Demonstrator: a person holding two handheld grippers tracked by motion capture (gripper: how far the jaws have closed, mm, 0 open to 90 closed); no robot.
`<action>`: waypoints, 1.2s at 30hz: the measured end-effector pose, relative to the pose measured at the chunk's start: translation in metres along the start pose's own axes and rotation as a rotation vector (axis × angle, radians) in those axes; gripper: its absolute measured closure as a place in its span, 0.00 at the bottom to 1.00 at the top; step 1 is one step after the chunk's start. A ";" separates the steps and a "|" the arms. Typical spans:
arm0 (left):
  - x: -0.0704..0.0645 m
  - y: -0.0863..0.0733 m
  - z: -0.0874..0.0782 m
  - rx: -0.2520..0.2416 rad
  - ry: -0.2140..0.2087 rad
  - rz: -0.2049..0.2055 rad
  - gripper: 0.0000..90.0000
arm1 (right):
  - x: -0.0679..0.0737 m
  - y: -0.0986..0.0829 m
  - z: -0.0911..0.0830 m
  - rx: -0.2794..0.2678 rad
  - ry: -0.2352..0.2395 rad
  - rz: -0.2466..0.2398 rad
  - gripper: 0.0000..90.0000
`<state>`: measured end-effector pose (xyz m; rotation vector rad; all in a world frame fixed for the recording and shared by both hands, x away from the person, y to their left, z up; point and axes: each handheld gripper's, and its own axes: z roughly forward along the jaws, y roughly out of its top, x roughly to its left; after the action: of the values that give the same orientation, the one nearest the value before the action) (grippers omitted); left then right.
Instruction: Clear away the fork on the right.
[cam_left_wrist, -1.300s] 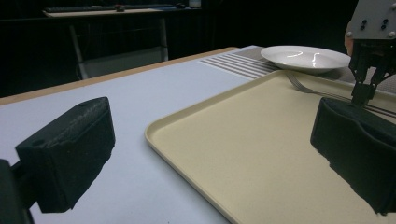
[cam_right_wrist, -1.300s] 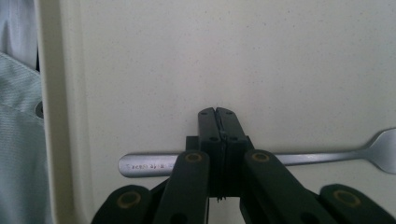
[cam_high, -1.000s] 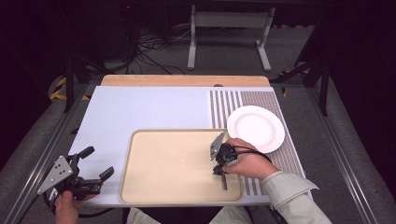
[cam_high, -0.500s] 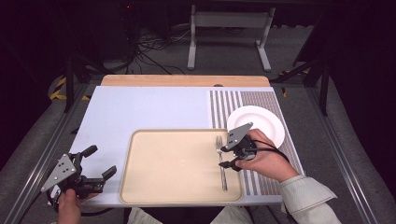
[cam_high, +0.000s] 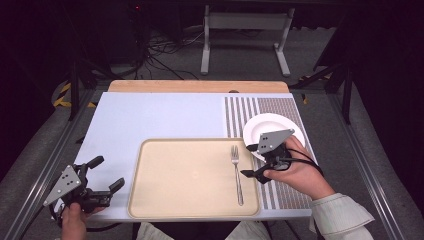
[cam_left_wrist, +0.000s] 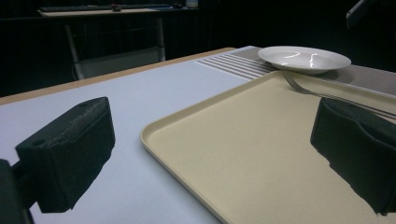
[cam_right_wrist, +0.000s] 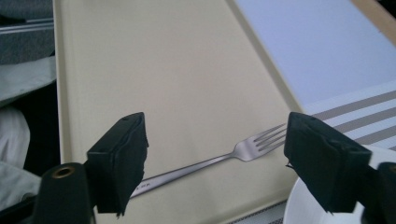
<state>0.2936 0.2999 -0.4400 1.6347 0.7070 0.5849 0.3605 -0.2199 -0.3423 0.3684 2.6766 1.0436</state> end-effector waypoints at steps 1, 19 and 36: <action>0.000 0.000 0.000 0.000 0.002 0.001 0.01 | 0.000 -0.001 -0.002 -0.019 -0.012 0.003 0.21; -0.001 0.000 -0.001 -0.004 0.006 0.001 0.01 | -0.007 -0.033 -0.040 -0.317 -0.200 0.181 0.08; -0.001 0.001 -0.001 -0.004 0.005 0.008 0.01 | -0.004 -0.093 -0.061 -0.460 -0.377 0.311 0.05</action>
<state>0.2927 0.2999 -0.4391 1.6333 0.7031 0.5960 0.3319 -0.3255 -0.3626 0.8066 2.0150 1.4628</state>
